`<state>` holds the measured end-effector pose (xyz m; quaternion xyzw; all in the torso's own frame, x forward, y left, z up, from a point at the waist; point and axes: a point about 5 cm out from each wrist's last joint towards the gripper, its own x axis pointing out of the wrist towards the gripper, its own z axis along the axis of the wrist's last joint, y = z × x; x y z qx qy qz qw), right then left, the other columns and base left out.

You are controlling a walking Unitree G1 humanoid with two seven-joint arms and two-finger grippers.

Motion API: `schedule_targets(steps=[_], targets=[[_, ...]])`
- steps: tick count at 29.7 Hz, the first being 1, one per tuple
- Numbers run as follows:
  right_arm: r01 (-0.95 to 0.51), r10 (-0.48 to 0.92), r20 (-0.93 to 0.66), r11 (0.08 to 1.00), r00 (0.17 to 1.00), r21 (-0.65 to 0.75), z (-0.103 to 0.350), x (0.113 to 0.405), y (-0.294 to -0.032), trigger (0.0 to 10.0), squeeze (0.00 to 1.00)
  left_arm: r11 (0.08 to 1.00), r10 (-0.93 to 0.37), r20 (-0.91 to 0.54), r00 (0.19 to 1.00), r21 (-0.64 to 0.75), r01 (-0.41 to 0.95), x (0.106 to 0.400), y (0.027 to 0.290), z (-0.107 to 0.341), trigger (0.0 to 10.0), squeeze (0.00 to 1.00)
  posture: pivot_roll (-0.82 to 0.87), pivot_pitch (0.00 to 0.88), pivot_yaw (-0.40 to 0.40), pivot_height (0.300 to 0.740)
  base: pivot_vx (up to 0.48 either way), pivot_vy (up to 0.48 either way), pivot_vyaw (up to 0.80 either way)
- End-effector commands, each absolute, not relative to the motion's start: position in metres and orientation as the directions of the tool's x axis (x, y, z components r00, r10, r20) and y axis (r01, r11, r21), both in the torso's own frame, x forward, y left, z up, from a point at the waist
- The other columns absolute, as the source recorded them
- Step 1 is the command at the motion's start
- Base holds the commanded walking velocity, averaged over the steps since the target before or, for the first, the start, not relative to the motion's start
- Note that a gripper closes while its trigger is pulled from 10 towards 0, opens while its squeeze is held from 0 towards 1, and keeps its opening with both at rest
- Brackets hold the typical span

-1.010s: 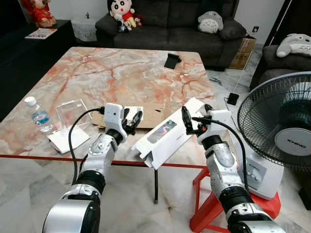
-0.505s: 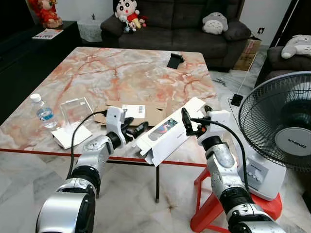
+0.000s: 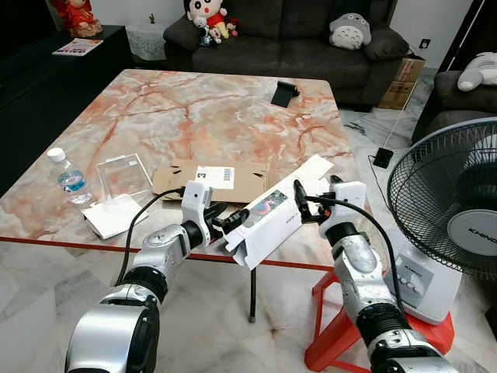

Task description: Picking trash to rubbish bin

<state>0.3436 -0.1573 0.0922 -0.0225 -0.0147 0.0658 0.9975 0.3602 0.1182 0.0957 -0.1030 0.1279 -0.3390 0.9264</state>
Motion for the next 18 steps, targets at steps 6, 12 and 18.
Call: schedule_targets(steps=[6, 12, 18], targets=[[-0.063, 0.053, -0.084, 0.991, 0.995, -0.117, 0.077, 0.341, -0.167, 10.0, 0.00, 0.701, -0.710, -0.194, 0.677, -0.297, 0.649, 0.361, 0.109, 0.099, 10.0, 0.00, -0.11, 0.002, -0.056, 0.740, 0.000, 0.000, 0.00], [-0.068, 0.054, -0.106, 0.988, 0.993, -0.136, 0.073, 0.340, -0.165, 10.0, 0.00, 0.658, -0.749, -0.193, 0.634, -0.326, 0.679, 0.359, 0.106, 0.098, 10.0, 0.00, -0.10, 0.001, -0.057, 0.740, 0.000, 0.000, 0.00], [-0.078, 0.059, -0.123, 0.985, 0.991, -0.153, 0.071, 0.340, -0.162, 10.0, 0.00, 0.606, -0.789, -0.174, 0.589, -0.369, 0.704, 0.356, 0.099, 0.097, 10.0, 0.00, -0.10, 0.003, -0.056, 0.740, 0.000, 0.000, 0.00]])
